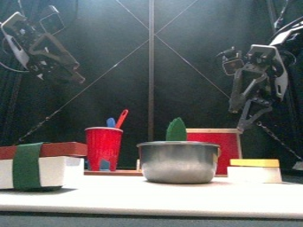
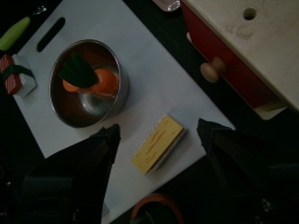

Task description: Put the half of green sushi roll on the cutting board into the bowl

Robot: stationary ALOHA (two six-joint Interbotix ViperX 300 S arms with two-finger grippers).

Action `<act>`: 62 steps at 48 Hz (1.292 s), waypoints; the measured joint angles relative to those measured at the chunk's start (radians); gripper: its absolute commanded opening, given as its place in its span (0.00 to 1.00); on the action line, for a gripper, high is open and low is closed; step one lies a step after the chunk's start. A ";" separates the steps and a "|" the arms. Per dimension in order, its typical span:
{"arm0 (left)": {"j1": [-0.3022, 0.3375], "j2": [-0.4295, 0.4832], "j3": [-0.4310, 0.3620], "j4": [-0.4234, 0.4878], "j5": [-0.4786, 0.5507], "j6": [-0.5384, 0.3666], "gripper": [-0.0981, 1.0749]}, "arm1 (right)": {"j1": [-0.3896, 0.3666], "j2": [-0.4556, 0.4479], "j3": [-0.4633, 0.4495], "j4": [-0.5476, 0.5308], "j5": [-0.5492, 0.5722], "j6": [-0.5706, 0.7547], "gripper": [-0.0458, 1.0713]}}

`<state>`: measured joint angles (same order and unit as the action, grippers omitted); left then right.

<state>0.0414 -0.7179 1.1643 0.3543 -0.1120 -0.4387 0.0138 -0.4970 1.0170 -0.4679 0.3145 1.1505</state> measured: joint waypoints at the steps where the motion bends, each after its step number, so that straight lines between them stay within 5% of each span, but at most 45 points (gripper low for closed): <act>1: 0.000 0.000 0.002 0.002 0.000 0.000 0.80 | 0.000 0.002 0.000 0.000 0.000 0.000 0.93; 13: 0.002 0.000 0.003 0.002 0.002 0.002 0.80 | -0.003 0.025 -0.014 0.037 0.008 0.003 0.93; 34: 0.020 0.000 0.005 0.003 -0.002 0.005 0.80 | -0.002 0.192 -0.124 0.391 0.201 0.012 0.93; 62: 0.023 0.002 0.025 0.003 -0.008 0.005 0.80 | -0.003 0.446 -0.261 0.420 0.287 0.014 0.93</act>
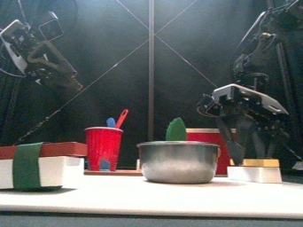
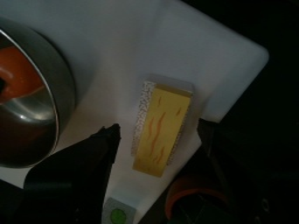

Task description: Put the half of green sushi roll on the cutting board into the bowl

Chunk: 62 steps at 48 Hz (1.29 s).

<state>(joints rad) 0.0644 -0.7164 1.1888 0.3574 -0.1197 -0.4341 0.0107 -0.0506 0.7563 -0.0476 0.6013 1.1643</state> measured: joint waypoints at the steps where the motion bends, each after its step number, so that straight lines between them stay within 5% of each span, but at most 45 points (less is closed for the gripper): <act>1: 0.000 -0.002 0.000 0.000 -0.002 0.000 0.80 | 0.000 0.009 -0.005 0.000 0.003 0.000 0.93; 18: -0.003 -0.002 0.006 0.000 -0.002 0.000 0.80 | 0.009 0.058 -0.064 -0.002 0.081 0.000 0.93; 33: -0.005 -0.002 0.008 -0.008 -0.002 -0.002 0.80 | 0.074 -0.055 -0.152 0.049 0.295 0.015 0.93; 41: -0.005 -0.002 0.008 -0.008 -0.002 -0.002 0.80 | 0.167 -0.104 -0.210 0.026 0.385 0.156 0.93; 62: -0.003 -0.002 0.008 -0.008 -0.002 0.002 0.80 | 0.403 0.023 -0.227 0.046 0.179 0.548 0.93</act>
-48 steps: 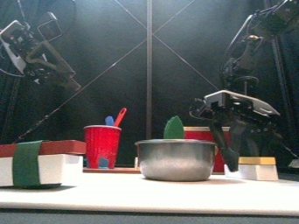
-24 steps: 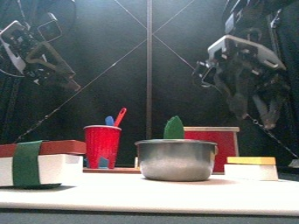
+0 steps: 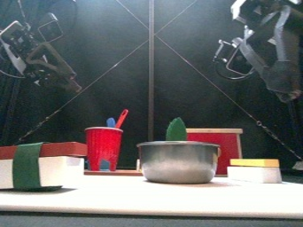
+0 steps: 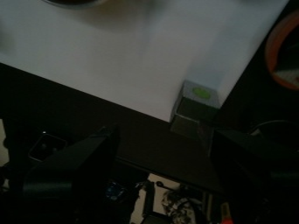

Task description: Put the half of green sushi roll on the cutting board into the bowl

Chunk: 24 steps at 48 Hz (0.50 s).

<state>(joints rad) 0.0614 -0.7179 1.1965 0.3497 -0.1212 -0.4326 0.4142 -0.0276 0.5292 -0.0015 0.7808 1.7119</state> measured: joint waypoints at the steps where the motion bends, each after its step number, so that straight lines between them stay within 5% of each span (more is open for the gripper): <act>1: -0.002 0.000 0.000 0.000 0.000 -0.002 0.80 | 0.008 0.009 0.000 0.000 0.000 0.017 0.94; 24: -0.002 0.000 0.006 0.002 0.000 -0.002 0.80 | 0.037 0.052 0.012 0.005 0.049 0.163 0.94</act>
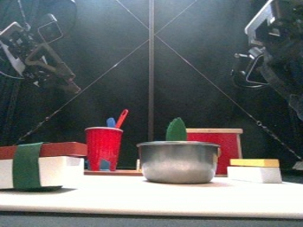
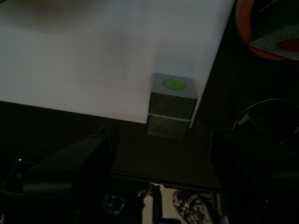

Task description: Put the half of green sushi roll on the cutting board into the bowl

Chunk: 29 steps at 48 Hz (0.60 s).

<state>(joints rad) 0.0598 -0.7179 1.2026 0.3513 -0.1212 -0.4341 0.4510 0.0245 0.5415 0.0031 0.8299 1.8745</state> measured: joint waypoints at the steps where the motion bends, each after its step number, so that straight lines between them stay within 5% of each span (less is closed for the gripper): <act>1: 0.000 0.000 0.000 0.000 0.000 0.000 0.80 | 0.000 0.003 0.003 0.003 0.002 0.000 0.93; 29: 0.000 0.000 0.003 0.000 0.000 0.002 0.80 | -0.026 0.063 0.029 0.011 -0.052 -0.002 0.90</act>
<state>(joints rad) 0.0598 -0.7179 1.2057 0.3513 -0.1212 -0.4326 0.4249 0.0874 0.5706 0.0138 0.7777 1.8730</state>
